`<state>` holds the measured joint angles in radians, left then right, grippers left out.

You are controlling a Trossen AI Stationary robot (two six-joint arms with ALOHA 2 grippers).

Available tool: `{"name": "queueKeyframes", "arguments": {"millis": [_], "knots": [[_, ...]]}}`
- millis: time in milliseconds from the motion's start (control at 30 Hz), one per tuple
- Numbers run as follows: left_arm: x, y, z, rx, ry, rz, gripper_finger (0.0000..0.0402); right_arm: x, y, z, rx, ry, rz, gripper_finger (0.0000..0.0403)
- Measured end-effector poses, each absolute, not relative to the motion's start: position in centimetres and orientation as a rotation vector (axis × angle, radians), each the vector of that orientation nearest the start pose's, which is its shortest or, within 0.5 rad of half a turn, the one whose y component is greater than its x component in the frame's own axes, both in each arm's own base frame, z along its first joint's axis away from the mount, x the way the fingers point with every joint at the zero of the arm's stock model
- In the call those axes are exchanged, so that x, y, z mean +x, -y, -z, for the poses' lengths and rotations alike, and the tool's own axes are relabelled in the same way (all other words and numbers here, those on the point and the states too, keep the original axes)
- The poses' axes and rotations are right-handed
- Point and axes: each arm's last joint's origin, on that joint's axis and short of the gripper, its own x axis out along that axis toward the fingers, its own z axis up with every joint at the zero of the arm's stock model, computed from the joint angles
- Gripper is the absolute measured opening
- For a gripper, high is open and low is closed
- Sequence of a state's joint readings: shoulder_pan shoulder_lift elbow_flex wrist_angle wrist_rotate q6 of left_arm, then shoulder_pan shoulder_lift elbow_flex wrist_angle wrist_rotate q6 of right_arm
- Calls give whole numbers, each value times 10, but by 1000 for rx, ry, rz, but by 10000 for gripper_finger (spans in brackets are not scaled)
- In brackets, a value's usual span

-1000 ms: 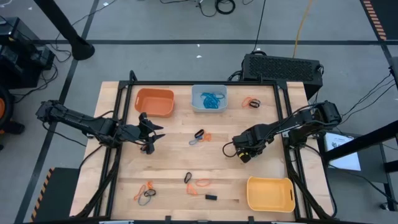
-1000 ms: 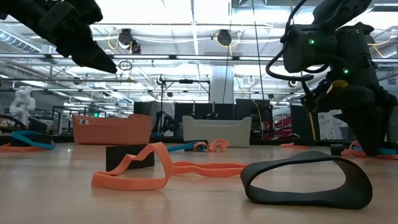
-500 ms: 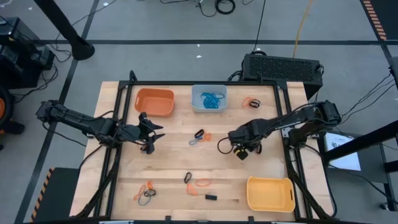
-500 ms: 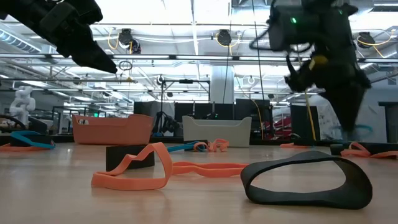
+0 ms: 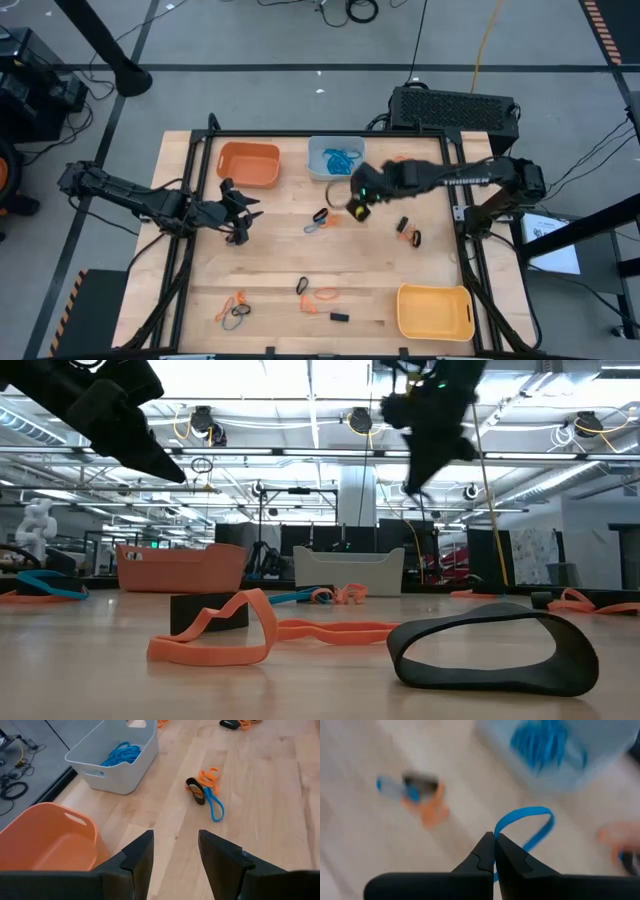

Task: Sort rubber bands into baskets
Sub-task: Put the blue rubberband into the gray bin

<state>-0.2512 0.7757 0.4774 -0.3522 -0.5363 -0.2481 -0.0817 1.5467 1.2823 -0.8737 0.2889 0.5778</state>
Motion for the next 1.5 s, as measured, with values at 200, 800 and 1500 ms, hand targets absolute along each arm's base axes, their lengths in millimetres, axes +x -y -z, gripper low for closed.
{"name": "queueKeyframes", "arguments": {"millis": [200,800,1500], "knots": [[156,25,-218,11,-561,-350,164,315,88,-282,393,-821,633,0],[156,24,-218,36,-557,-366,164,336,183,-219,620,-744,700,29],[156,24,-218,65,-562,-363,164,365,140,-237,671,-744,364,118]]}}
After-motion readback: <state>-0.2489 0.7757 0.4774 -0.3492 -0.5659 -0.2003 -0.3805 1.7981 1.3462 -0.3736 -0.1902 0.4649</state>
